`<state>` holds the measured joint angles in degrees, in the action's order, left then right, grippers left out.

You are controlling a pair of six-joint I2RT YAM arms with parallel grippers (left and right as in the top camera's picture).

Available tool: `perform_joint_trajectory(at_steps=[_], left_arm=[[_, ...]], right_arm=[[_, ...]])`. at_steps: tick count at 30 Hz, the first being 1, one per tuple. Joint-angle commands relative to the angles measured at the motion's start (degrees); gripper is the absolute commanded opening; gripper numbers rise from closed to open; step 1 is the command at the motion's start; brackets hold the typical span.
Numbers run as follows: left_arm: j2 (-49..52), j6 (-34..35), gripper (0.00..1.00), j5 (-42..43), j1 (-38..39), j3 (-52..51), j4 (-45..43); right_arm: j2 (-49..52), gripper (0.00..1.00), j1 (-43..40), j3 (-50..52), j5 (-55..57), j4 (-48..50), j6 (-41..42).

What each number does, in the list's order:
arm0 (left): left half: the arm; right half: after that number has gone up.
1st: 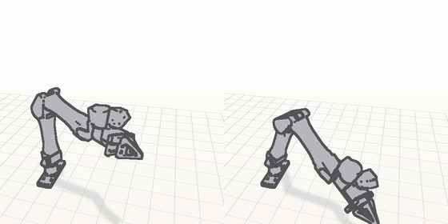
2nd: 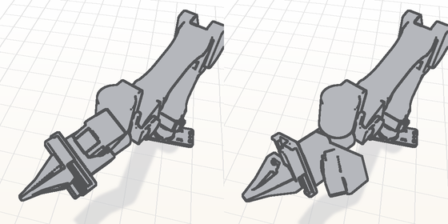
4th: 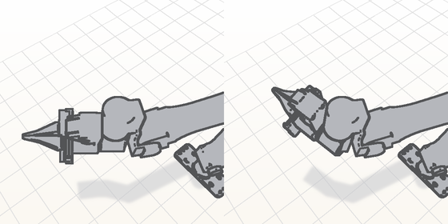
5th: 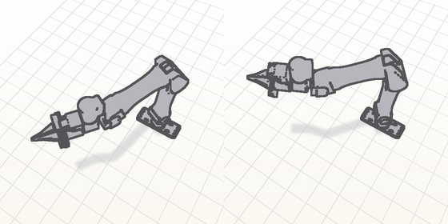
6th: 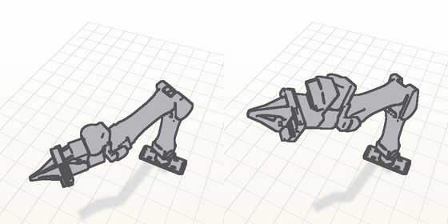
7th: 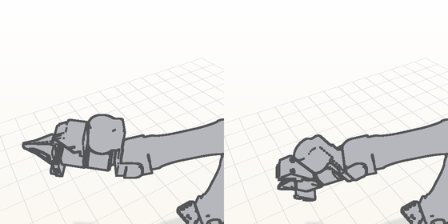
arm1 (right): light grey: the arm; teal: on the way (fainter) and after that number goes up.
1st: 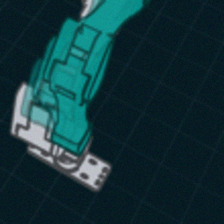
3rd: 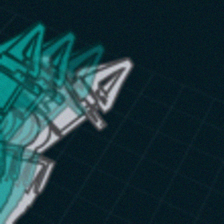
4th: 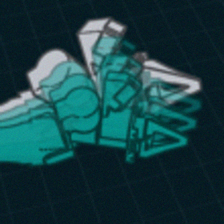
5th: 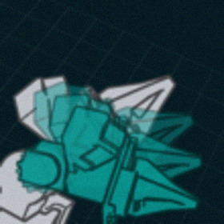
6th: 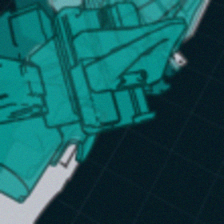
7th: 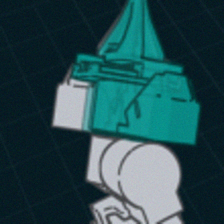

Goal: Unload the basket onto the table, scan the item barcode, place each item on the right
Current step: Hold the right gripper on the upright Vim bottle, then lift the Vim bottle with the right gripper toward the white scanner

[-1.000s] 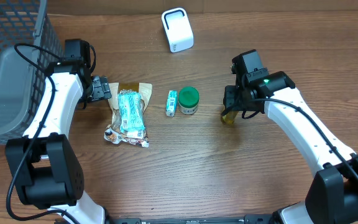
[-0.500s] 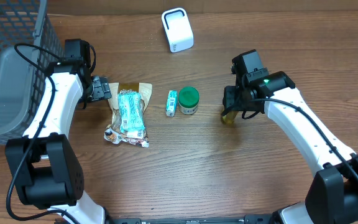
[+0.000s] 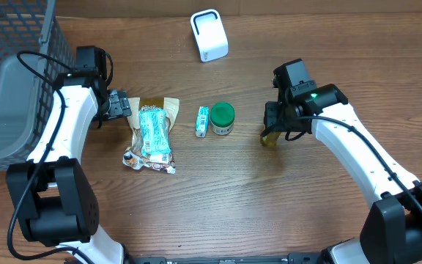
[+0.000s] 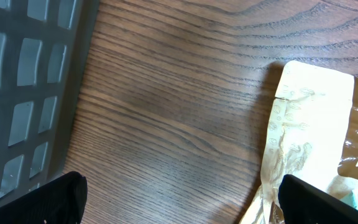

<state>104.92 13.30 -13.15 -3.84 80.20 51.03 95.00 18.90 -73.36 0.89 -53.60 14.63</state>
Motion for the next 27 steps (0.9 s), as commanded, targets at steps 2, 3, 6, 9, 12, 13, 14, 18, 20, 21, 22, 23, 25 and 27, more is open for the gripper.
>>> perform_joint_trajectory(at_steps=[2, 3, 6, 9, 12, 13, 14, 18, 20, 21, 22, 23, 25, 27], left_arm=[[0.0, -0.2, 1.0, -0.8, 0.2, 0.3, -0.1], [0.0, -0.2, 0.99, -0.8, 0.2, 0.3, -0.1], [0.0, -0.2, 1.0, -0.8, 0.2, 0.3, -0.1], [0.0, -0.2, 1.0, -0.8, 0.2, 0.3, -0.1], [0.0, -0.2, 0.99, -0.8, 0.2, 0.3, -0.1], [0.0, -0.2, 0.99, -0.8, 0.2, 0.3, -0.1], [0.0, -0.2, 1.0, -0.8, 0.2, 0.3, -0.1], [0.0, -0.2, 1.0, -0.8, 0.2, 0.3, -0.1], [0.0, -0.2, 1.0, -0.8, 0.2, 0.3, -0.1], [0.0, -0.2, 0.99, -0.8, 0.2, 0.3, -0.1], [0.0, -0.2, 1.0, -0.8, 0.2, 0.3, -0.1], [0.0, -0.2, 1.0, -0.8, 0.2, 0.3, -0.1], [0.0, -0.2, 1.0, -0.8, 0.2, 0.3, -0.1], [0.0, -0.2, 0.99, -0.8, 0.2, 0.3, -0.1]], right_arm=[[0.3, 0.53, 0.2, 0.6, 0.5, -0.1, -0.1], [0.3, 0.54, 0.2, 0.6, 0.5, -0.2, -0.1], [0.3, 0.5, 0.2, 0.6, 0.5, -0.5, -0.1], [0.3, 0.49, 0.2, 0.6, 0.5, -0.8, -0.1], [0.3, 0.52, 0.2, 0.6, 0.5, -0.8, -0.1], [0.3, 0.52, 0.2, 0.6, 0.5, -0.8, -0.1], [0.3, 0.52, 0.2, 0.6, 0.5, -0.8, -0.1], [0.3, 0.53, 0.2, 0.6, 0.5, -1.2, -0.1], [0.3, 0.49, 0.2, 0.6, 0.5, -1.1, -0.1], [0.3, 0.47, 0.2, 0.6, 0.5, -1.1, -0.1], [0.3, 0.46, 0.2, 0.6, 0.5, -1.0, -0.1], [0.3, 0.45, 0.2, 0.6, 0.5, -0.9, -0.1], [0.3, 0.45, 0.2, 0.6, 0.5, -0.7, -0.1], [0.3, 0.43, 0.2, 0.4, 0.5, -0.5, -0.1]])
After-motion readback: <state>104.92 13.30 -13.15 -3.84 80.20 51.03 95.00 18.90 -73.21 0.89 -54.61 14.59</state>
